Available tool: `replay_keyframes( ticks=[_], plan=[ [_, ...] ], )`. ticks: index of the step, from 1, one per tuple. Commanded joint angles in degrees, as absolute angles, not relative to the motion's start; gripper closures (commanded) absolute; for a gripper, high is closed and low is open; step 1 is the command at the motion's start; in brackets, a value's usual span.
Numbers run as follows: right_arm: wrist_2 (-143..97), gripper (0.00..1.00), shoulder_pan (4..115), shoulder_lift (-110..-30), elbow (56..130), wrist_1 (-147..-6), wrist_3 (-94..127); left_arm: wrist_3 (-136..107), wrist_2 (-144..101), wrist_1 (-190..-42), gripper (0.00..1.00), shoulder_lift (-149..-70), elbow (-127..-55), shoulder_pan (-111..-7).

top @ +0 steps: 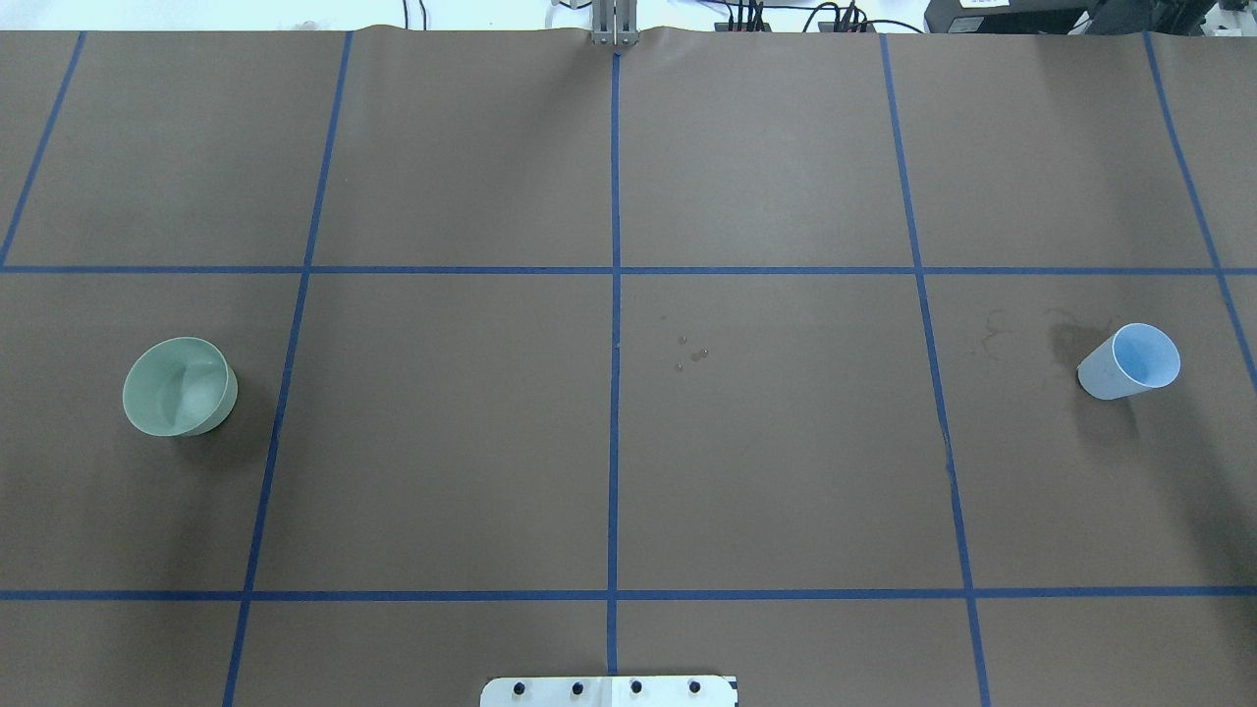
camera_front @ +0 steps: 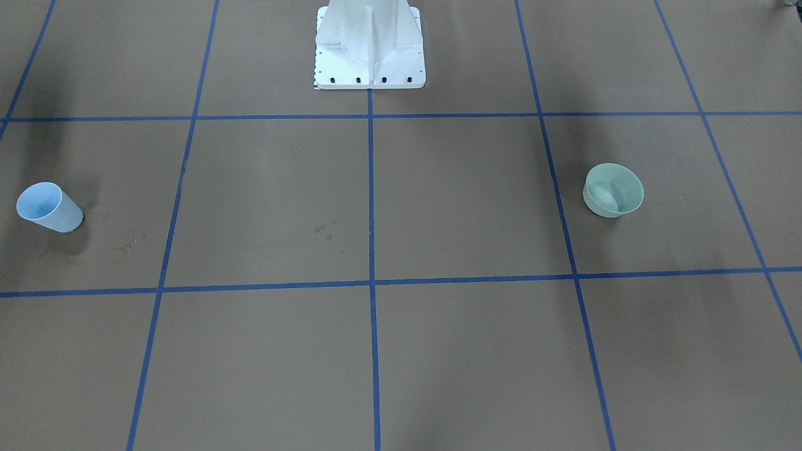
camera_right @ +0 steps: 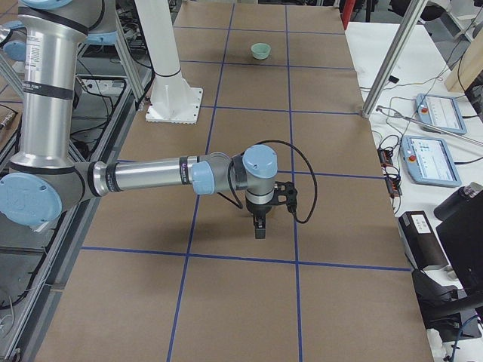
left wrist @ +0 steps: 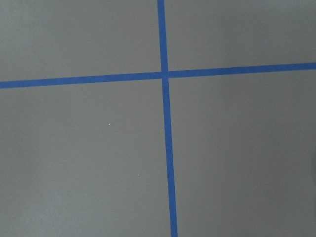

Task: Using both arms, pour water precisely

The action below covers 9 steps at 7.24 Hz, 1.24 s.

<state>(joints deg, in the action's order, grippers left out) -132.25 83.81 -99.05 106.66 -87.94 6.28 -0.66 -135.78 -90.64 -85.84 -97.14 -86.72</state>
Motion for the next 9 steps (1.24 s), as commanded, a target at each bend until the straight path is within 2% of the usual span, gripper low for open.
replay_keyframes(
  ticks=[1,9],
  plan=[
    [-132.0,0.01,83.8,-99.3,106.8,-88.0,6.2,-0.1,-135.9,-91.4,0.00,-84.3,-98.9,-86.8],
    [-132.3,0.01,83.8,-99.1,106.9,-87.9,6.2,-0.6,-137.9,-91.4,0.00,-83.0,-101.5,-86.7]
  ],
)
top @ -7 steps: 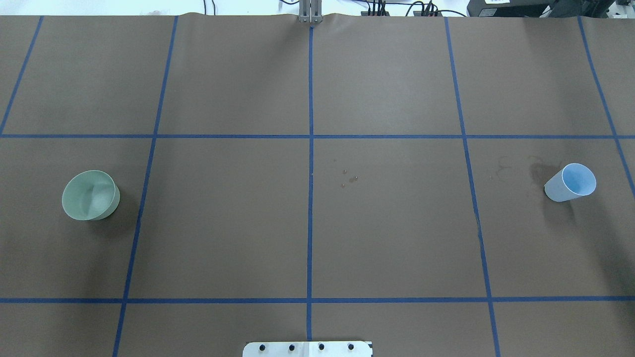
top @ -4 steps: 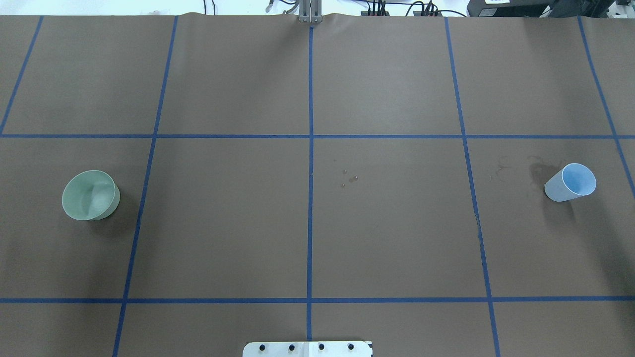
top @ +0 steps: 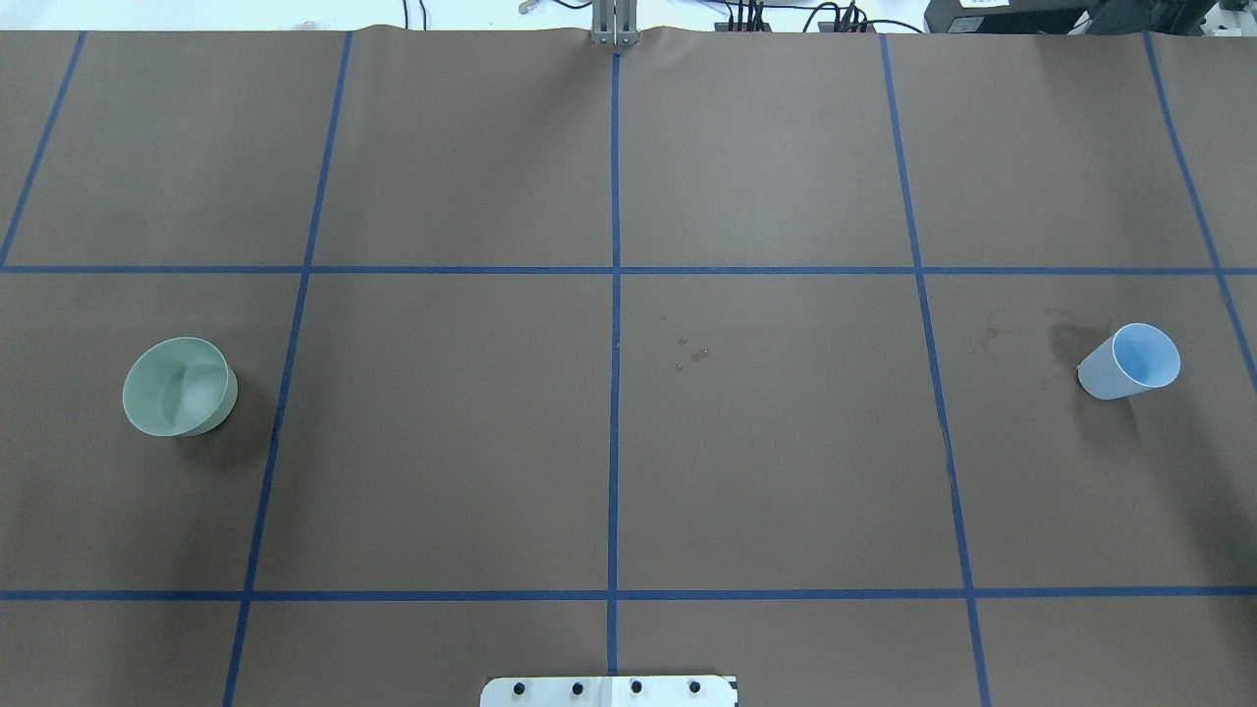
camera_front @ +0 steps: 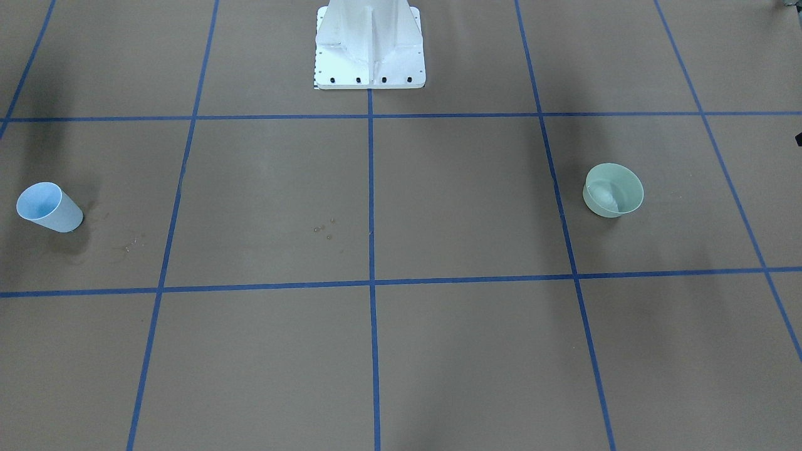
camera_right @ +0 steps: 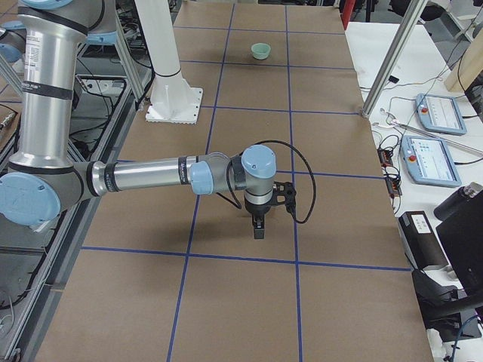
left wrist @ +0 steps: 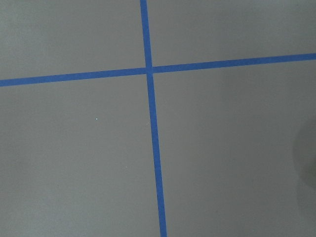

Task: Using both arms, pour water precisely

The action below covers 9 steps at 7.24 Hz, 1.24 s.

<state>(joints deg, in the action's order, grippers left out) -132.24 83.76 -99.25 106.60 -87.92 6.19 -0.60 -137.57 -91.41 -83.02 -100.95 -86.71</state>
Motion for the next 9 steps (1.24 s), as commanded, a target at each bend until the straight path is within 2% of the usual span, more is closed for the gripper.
replay_keyframes(
  ticks=[1,4,6,9],
  plan=[
    [-132.3,0.01,83.8,-99.1,106.6,-87.9,6.2,-0.7,-138.0,-91.5,0.00,-83.1,-101.5,-86.6],
    [-132.3,0.01,83.8,-98.6,106.9,-87.9,6.6,-5.8,-140.1,-93.2,0.00,-84.5,-101.2,-83.9],
    [-132.4,0.01,83.7,-98.6,106.6,-87.9,6.7,-22.6,-139.0,-103.3,0.00,-84.7,-100.9,-74.4],
    [-132.3,0.01,83.7,-98.5,106.4,-87.9,6.9,-32.6,-134.1,-105.3,0.00,-88.7,-100.5,-61.6]
  ],
)
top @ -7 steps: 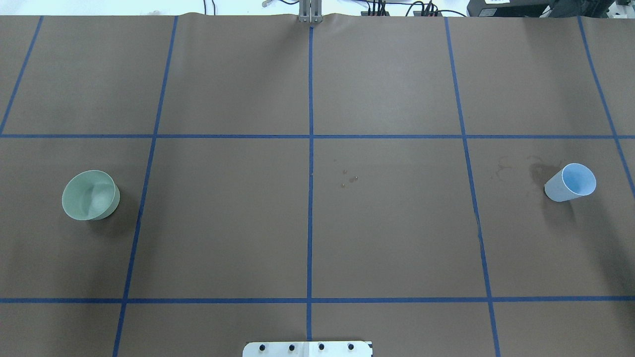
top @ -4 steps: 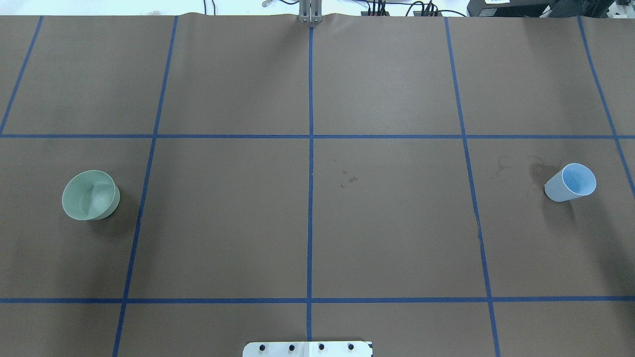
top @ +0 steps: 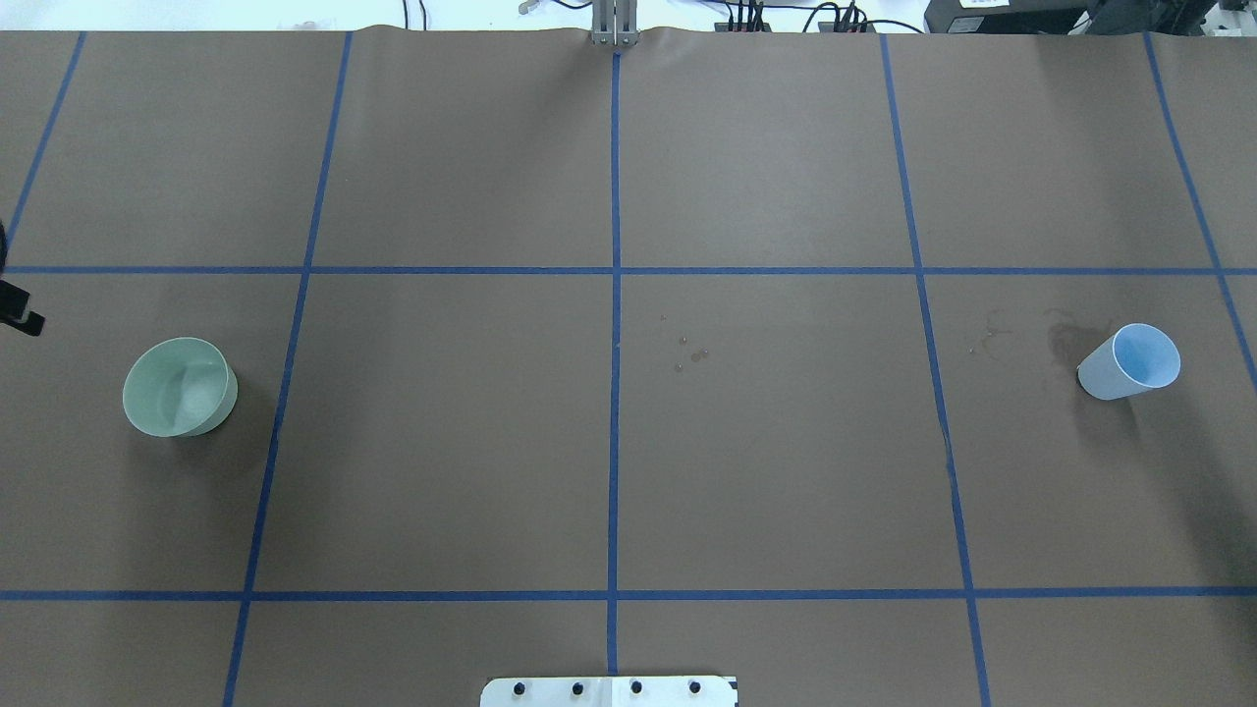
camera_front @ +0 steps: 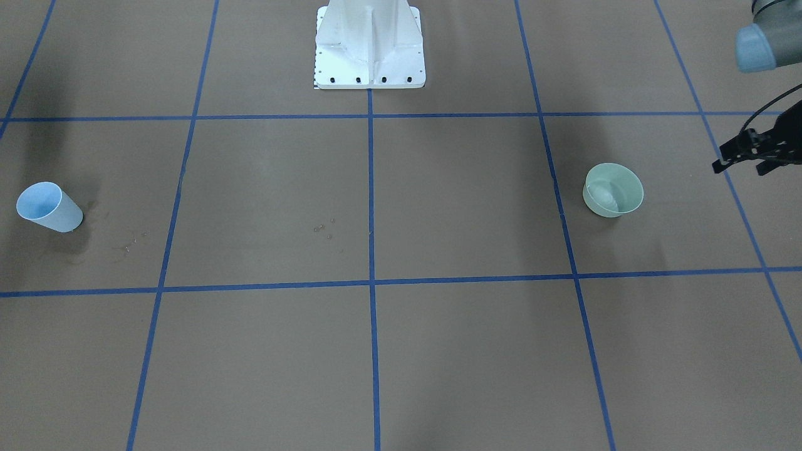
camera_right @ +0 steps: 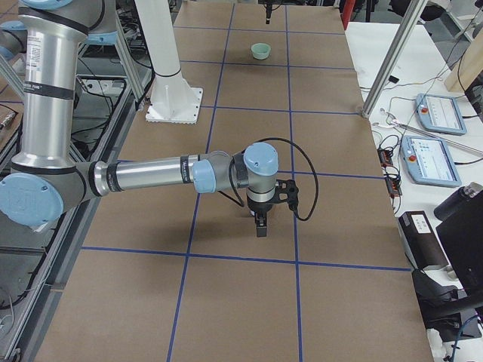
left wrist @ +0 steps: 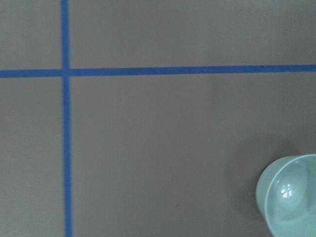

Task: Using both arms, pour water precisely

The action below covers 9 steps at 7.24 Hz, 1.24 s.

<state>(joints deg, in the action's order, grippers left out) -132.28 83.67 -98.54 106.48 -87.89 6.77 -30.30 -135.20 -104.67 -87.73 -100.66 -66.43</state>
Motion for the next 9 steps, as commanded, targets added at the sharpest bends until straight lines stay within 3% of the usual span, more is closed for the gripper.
replay_keyframes(
  ticks=[1,5,6,7,8,9],
  plan=[
    [-132.3,0.01,83.7,-98.5,106.3,-87.9,6.8,-32.9,-134.3,-105.4,0.00,-88.8,-100.1,-59.6],
    [-132.3,0.01,83.7,-98.5,105.7,-87.9,6.8,-33.2,-134.7,-105.5,0.01,-93.0,-94.8,-56.2],
    [-132.3,0.01,83.7,-98.5,105.8,-87.9,6.9,-33.3,-134.7,-105.4,0.23,-94.0,-93.6,-55.6],
    [-132.3,0.01,83.7,-98.5,105.8,-87.9,6.8,-33.3,-134.7,-105.3,0.83,-94.3,-93.0,-55.5],
    [-132.3,0.01,83.7,-98.5,105.8,-87.8,6.9,-33.5,-134.8,-104.5,1.00,-94.4,-92.8,-55.5],
    [-132.3,0.01,83.7,-98.5,105.9,-87.8,6.9,-33.4,-136.0,-104.2,1.00,-94.4,-92.1,-55.5]
  ],
)
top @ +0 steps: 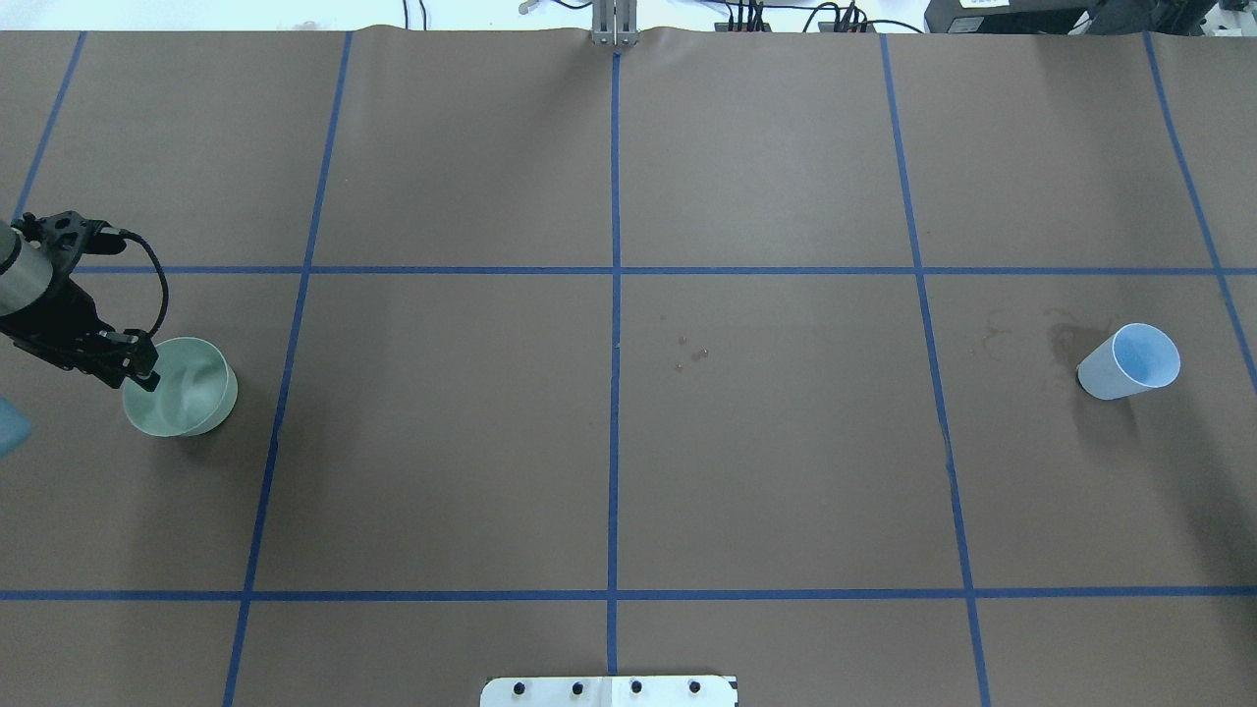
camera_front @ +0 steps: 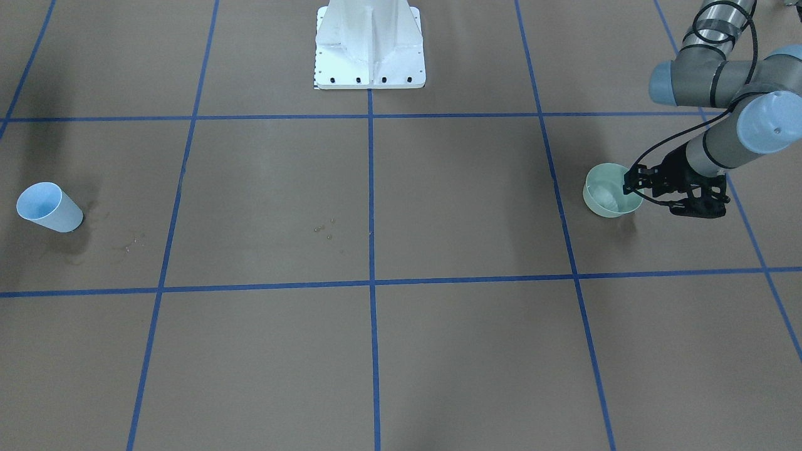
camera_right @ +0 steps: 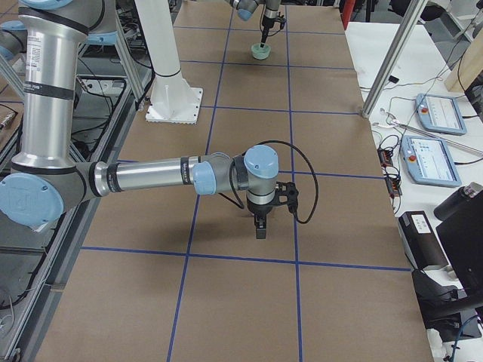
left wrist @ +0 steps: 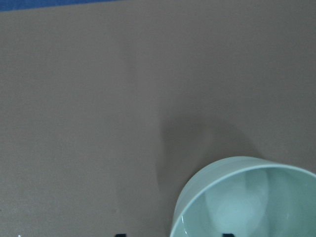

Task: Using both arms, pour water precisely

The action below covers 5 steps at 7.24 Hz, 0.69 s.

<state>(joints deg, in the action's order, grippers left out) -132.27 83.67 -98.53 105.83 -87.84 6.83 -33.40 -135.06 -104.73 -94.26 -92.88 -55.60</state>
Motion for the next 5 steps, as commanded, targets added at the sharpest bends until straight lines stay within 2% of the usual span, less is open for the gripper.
replay_keyframes(
  ticks=[1,2,5],
  plan=[
    [-132.3,0.01,83.7,-98.5,105.8,-86.8,6.9,-33.5,-140.5,-104.3,1.00,-94.4,-92.4,-55.5],
    [-132.3,0.01,83.7,-98.5,105.8,-85.9,6.8,-33.6,-141.2,-103.8,1.00,-95.3,-92.7,-55.6],
    [-132.3,0.01,83.7,-98.5,105.9,-85.3,6.8,-40.3,-140.7,-88.3,1.00,-108.4,-99.6,-55.6]
  ],
)
